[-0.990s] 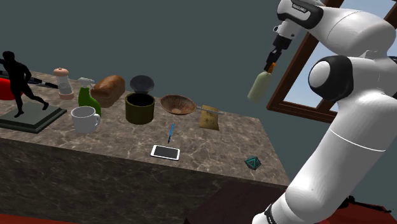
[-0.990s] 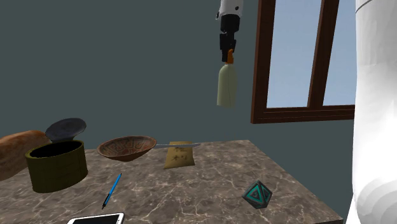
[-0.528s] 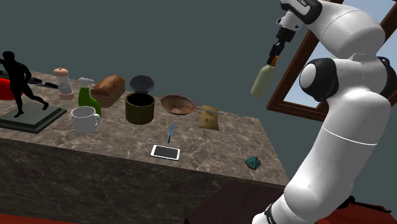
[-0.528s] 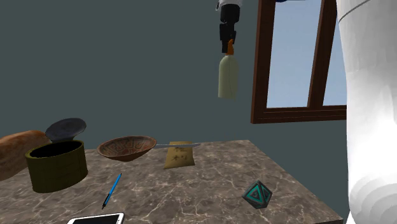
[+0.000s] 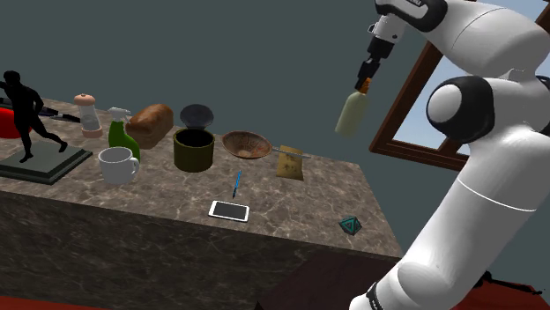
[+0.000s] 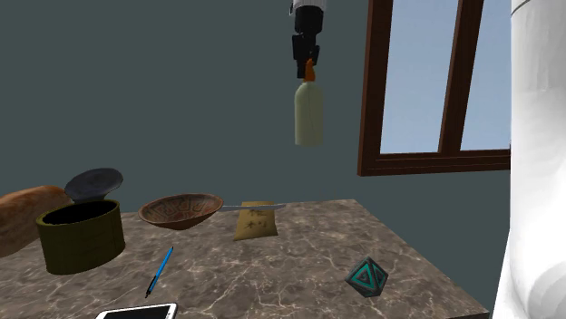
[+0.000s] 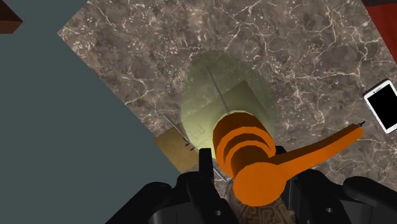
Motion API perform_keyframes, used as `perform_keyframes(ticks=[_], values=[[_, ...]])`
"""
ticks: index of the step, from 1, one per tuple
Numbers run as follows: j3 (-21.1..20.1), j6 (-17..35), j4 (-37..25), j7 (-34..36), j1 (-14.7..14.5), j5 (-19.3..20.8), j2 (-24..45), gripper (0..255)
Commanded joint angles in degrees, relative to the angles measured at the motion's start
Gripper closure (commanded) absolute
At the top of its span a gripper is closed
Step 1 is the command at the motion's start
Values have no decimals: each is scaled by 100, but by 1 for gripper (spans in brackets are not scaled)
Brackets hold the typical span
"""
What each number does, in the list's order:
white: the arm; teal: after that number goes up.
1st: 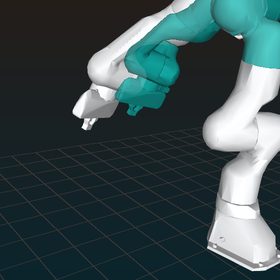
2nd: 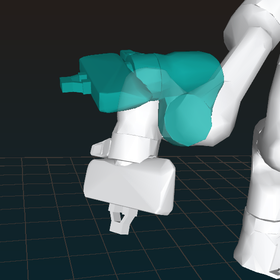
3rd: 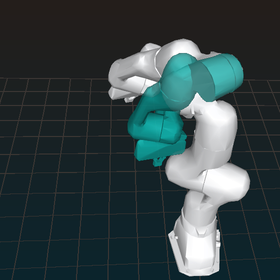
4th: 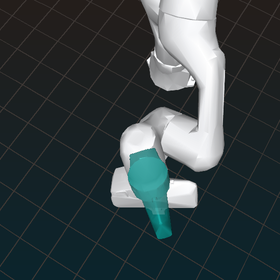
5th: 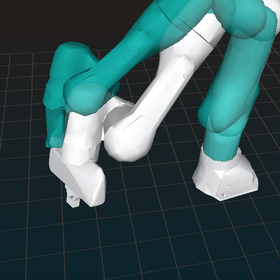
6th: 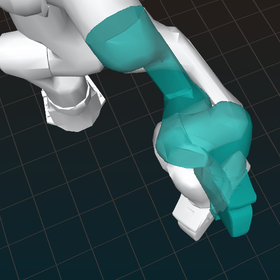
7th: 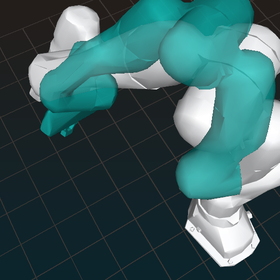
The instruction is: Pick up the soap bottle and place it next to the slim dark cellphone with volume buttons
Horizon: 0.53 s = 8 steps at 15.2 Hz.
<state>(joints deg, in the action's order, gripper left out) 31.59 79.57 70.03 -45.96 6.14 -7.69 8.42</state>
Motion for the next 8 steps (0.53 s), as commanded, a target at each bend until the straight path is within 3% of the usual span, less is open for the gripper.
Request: perform_keyframes(ticks=[1,8], values=[[-111,187,299,281,-213,121,-164,255],[-571,837,1215,1268,-846,391,-538,255]])
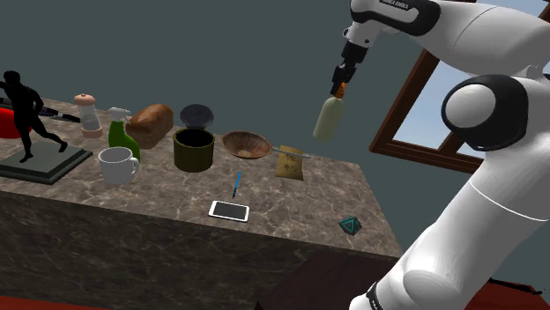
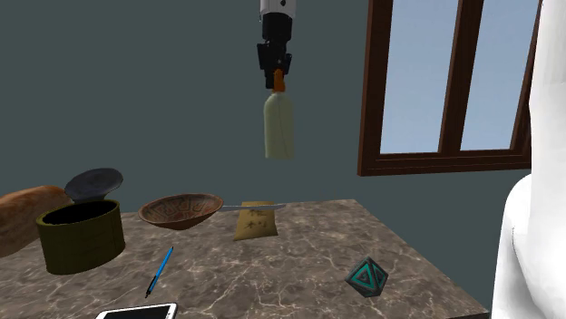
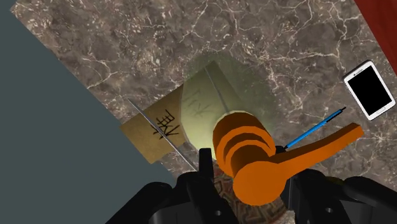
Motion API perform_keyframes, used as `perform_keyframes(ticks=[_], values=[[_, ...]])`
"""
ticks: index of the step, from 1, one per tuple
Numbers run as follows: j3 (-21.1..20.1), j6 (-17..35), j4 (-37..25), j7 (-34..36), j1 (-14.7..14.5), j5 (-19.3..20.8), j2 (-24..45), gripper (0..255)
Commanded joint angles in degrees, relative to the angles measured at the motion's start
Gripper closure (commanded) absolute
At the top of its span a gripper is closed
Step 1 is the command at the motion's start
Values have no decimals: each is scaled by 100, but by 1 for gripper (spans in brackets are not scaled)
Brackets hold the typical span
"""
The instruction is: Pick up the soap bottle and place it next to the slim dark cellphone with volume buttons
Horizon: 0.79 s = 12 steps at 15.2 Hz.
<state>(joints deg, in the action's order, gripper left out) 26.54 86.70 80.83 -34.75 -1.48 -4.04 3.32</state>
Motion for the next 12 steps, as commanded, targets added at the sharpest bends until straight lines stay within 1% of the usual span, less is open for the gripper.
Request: perform_keyframes(ticks=[1,6,12], values=[[-131,204,225,278,-157,44,-47,255],[-431,568,541,894,-495,86,-27,255],[-750,934,650,1565,-861,63,215,255]])
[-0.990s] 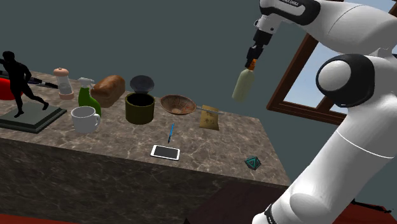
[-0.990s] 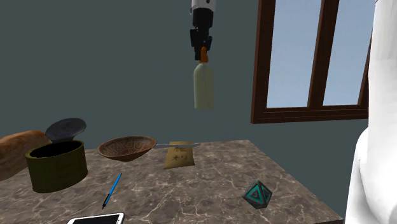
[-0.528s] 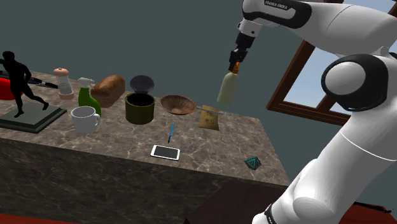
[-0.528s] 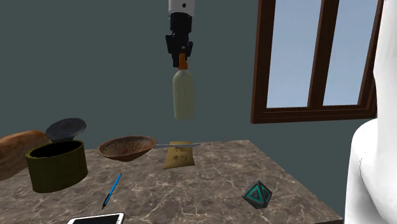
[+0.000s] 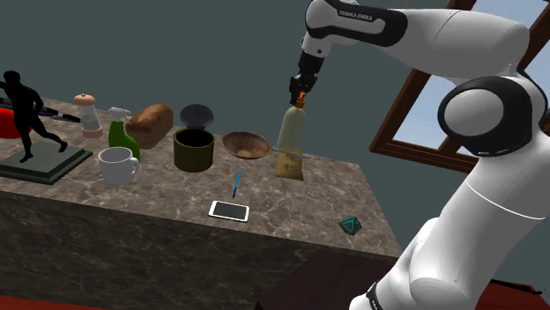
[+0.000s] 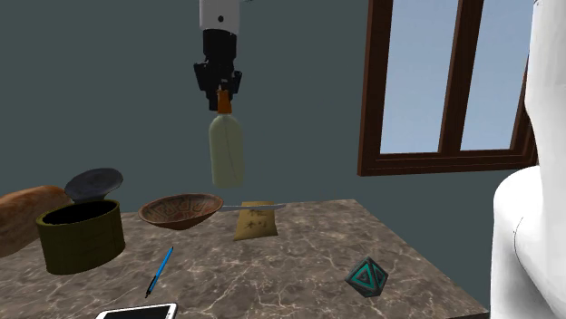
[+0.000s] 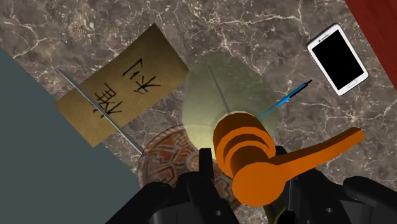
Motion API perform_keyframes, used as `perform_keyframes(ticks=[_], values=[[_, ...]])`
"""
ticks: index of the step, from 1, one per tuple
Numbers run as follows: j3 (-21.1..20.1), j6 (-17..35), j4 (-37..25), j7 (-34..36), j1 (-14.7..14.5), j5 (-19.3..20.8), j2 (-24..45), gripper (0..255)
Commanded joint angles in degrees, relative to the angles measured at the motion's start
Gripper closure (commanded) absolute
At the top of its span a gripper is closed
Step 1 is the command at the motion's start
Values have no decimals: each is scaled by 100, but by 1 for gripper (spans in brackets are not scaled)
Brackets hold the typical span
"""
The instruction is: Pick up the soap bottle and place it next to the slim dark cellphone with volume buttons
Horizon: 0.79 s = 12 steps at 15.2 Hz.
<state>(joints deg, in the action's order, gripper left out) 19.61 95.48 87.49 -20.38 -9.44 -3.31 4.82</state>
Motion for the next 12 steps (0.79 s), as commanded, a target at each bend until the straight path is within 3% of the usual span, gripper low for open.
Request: perform_keyframes(ticks=[1,12], values=[[-106,109,-25,234,-122,-20,127,255],[-571,492,-683,1289,-703,-150,1161,255]])
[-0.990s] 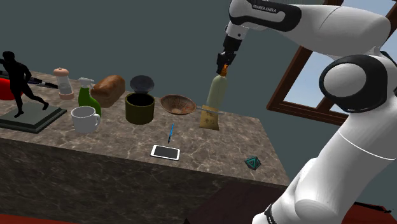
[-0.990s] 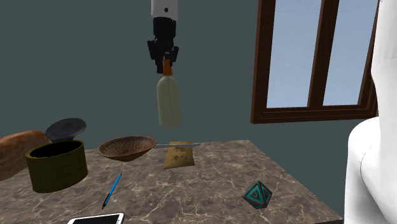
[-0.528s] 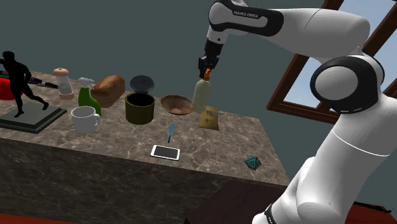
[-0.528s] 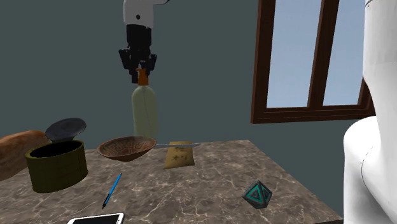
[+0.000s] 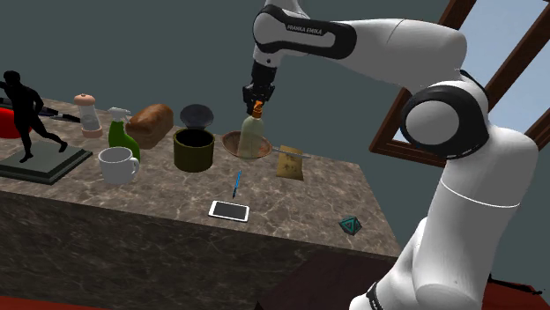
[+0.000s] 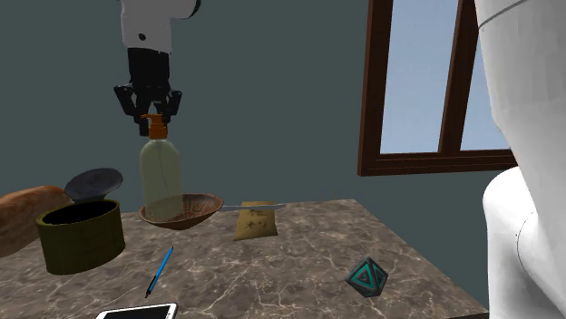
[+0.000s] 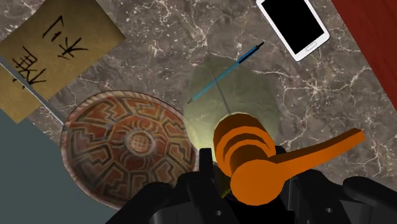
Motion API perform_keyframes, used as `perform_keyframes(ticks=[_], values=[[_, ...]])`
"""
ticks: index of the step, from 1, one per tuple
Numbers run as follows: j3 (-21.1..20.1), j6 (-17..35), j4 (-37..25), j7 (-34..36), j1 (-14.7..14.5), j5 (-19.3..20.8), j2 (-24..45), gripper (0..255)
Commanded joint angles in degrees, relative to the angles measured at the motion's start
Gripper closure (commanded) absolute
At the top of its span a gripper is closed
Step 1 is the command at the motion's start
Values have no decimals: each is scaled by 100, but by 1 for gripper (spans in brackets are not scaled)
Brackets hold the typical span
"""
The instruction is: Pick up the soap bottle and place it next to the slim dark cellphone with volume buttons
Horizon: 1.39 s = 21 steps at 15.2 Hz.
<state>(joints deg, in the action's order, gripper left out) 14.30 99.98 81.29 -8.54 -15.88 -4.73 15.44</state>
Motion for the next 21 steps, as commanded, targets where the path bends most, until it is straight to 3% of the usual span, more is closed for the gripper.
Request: perform_keyframes(ticks=[1,8,13,21], values=[[-75,55,-179,194,-106,-21,226,255],[-295,-25,-1341,784,-405,-111,1304,255],[-423,-360,-2728,1173,-548,-175,2348,255],[-420,354,-1868,1145,-617,-167,2206,255]])
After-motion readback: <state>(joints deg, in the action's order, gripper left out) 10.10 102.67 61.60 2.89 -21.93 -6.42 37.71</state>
